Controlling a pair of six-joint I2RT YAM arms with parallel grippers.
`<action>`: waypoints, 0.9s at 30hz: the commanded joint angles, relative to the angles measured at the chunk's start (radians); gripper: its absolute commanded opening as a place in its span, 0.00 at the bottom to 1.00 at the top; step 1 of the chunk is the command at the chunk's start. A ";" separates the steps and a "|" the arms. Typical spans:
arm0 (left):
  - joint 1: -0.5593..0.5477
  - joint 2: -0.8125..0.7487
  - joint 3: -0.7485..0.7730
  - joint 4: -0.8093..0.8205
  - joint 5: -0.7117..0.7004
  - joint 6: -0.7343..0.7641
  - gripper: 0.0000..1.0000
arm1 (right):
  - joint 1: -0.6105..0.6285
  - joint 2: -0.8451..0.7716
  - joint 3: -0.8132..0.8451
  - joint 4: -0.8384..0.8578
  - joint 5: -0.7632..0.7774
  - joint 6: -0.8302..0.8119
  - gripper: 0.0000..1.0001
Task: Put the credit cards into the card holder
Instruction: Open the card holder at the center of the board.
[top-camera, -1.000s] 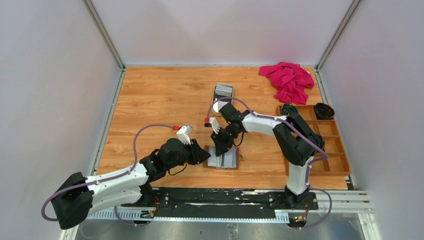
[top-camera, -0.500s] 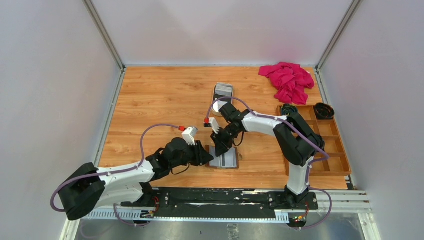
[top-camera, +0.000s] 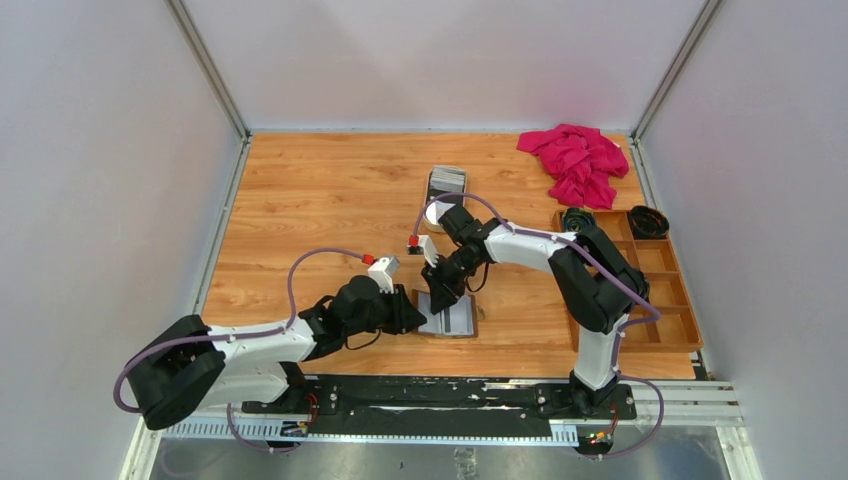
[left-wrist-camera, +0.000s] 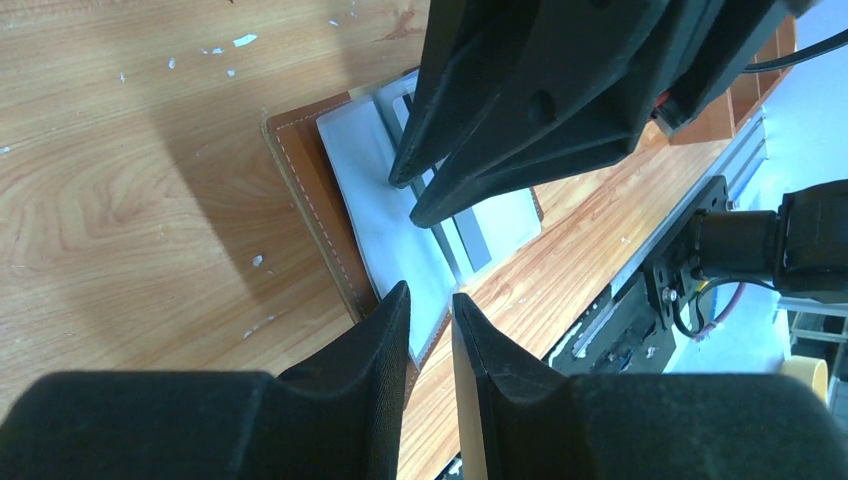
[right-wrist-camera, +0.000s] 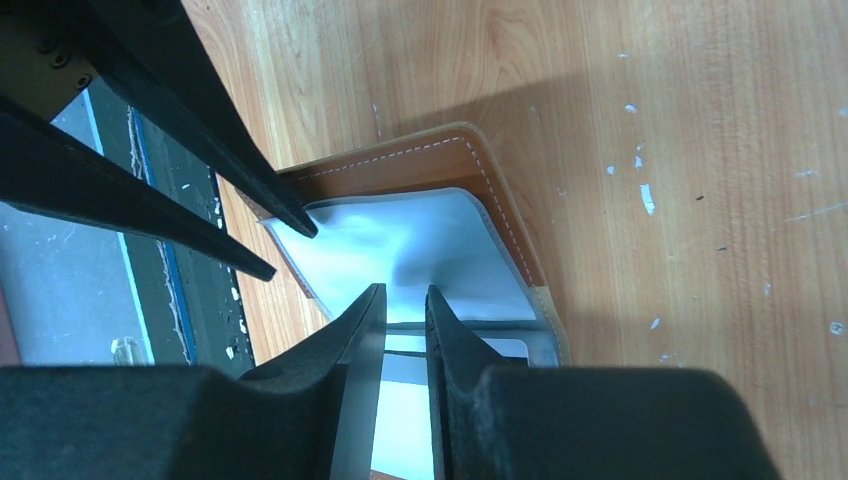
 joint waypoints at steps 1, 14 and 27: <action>0.005 0.011 0.024 0.032 -0.002 0.023 0.27 | 0.000 -0.036 0.020 -0.038 -0.034 -0.025 0.25; 0.005 0.034 0.045 0.032 0.006 0.038 0.27 | -0.008 -0.037 0.028 -0.060 -0.065 -0.047 0.26; 0.005 0.032 0.054 0.032 0.017 0.043 0.27 | -0.012 -0.036 0.031 -0.068 -0.080 -0.053 0.27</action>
